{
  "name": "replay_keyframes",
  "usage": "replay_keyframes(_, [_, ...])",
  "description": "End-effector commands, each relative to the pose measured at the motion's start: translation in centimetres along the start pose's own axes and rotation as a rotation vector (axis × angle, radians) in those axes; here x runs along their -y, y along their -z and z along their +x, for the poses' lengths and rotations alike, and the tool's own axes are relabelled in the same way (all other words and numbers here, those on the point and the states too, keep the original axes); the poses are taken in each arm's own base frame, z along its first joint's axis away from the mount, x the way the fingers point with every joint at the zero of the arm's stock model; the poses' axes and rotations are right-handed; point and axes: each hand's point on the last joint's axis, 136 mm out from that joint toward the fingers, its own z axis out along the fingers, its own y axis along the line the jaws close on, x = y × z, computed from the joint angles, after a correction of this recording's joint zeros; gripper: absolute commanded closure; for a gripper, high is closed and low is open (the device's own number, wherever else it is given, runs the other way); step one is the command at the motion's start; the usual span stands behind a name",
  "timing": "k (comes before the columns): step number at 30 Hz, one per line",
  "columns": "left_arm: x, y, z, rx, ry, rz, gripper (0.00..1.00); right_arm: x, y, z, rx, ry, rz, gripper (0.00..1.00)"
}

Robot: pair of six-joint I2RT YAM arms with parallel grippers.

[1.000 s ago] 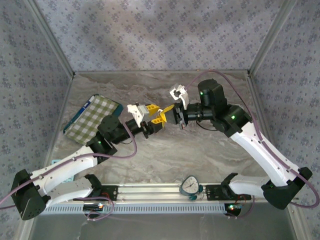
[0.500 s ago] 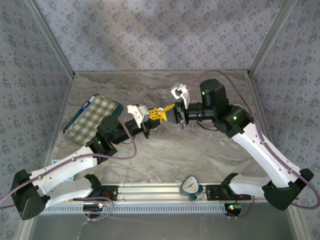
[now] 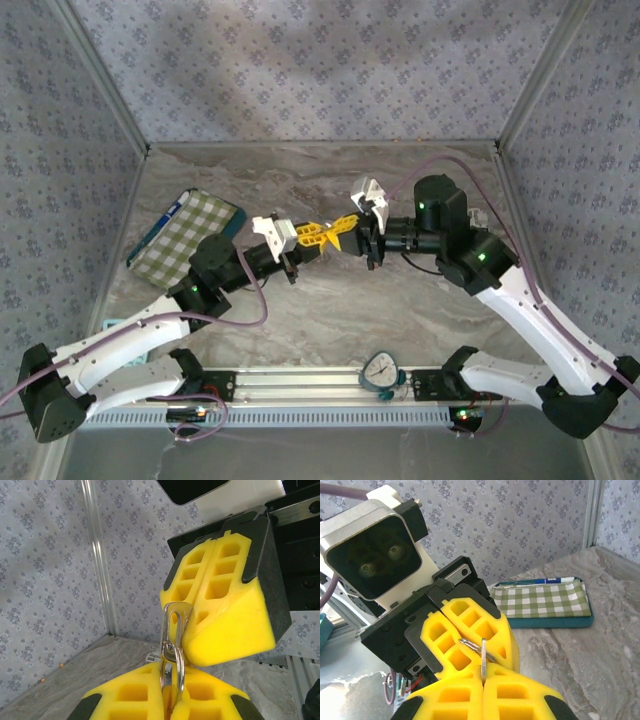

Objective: Remove the keys from the keyring

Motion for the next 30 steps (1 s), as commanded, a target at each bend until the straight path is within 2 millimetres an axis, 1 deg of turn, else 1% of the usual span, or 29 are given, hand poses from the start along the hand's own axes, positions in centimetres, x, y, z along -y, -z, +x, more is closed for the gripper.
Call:
replay_keyframes(1, [-2.6, 1.2, -1.9, 0.053, -0.025, -0.137, 1.00, -1.3, 1.9, -1.3, 0.067, 0.140, 0.000, 1.00])
replay_keyframes(3, [-2.6, 1.2, -1.9, 0.054, -0.029, -0.135, 1.00, -1.6, 2.0, -1.1, 0.070, 0.160, -0.008, 1.00])
replay_keyframes(5, [-2.6, 1.2, -1.8, 0.050, -0.033, -0.136, 1.00, -2.3, 2.2, -0.9, 0.083, 0.192, -0.030, 1.00])
replay_keyframes(6, [-2.6, 1.3, -1.7, 0.048, -0.039, -0.136, 1.00, -2.7, 2.5, -1.3, 0.100, 0.219, -0.039, 1.00])
replay_keyframes(7, [-2.6, 1.3, -1.6, 0.043, -0.043, -0.142, 1.00, -2.8, 2.2, -0.1, 0.087, 0.229, -0.046, 1.00])
replay_keyframes(9, [-2.7, 1.4, -1.6, 0.041, -0.055, -0.147, 1.00, -3.0, 2.5, 0.1, 0.097, 0.269, -0.038, 1.00])
replay_keyframes(11, [-2.4, 1.5, -1.8, 0.045, -0.064, -0.132, 1.00, -1.9, 2.6, 0.0, 0.101, 0.256, 0.032, 1.00])
replay_keyframes(14, [-1.8, 1.4, -1.8, 0.040, -0.070, -0.097, 1.00, -0.3, 2.4, -0.4, 0.087, 0.186, 0.090, 1.00])
replay_keyframes(16, [-1.4, 1.4, -1.9, 0.042, -0.070, -0.078, 1.00, 0.3, 1.8, -0.2, 0.062, 0.137, 0.100, 1.00])
replay_keyframes(17, [-1.2, 1.4, -2.0, 0.044, -0.071, -0.071, 1.00, 0.8, 1.2, 0.5, 0.033, 0.105, 0.100, 1.00])
replay_keyframes(18, [-1.1, 1.4, -2.1, 0.048, -0.071, -0.066, 1.00, 0.7, 1.2, -0.3, 0.038, 0.096, 0.098, 1.00])
replay_keyframes(21, [-0.4, 1.3, -2.5, 0.061, -0.084, -0.046, 1.00, 1.2, 0.3, 0.4, 0.012, 0.040, 0.084, 1.00])
replay_keyframes(24, [0.0, 1.3, -2.7, 0.064, -0.093, -0.030, 1.00, 2.0, 0.2, 0.4, 0.010, 0.002, 0.098, 1.00])
replay_keyframes(25, [0.0, 1.2, -2.6, 0.053, -0.089, -0.035, 0.98, 2.1, 0.3, 0.2, 0.016, 0.001, 0.106, 1.00])
replay_keyframes(26, [-0.2, 1.2, -2.4, 0.044, -0.085, -0.046, 0.91, 2.1, 0.5, 0.0, 0.023, 0.007, 0.112, 1.00])
replay_keyframes(27, [-0.5, 1.2, -2.1, 0.033, -0.077, -0.061, 0.82, 2.1, 0.7, -0.3, 0.027, 0.008, 0.118, 1.00])
replay_keyframes(28, [-0.8, 1.2, -1.6, 0.019, -0.063, -0.076, 0.67, 2.2, 0.8, -0.6, 0.028, 0.010, 0.128, 1.00])
replay_keyframes(29, [-1.0, 1.2, -1.1, 0.002, -0.052, -0.087, 0.58, 2.3, 1.0, -0.8, 0.021, 0.011, 0.141, 1.00])
replay_keyframes(30, [-1.0, 1.3, -0.7, -0.011, -0.042, -0.090, 0.54, 2.5, 1.1, -0.8, 0.008, 0.008, 0.153, 1.00])
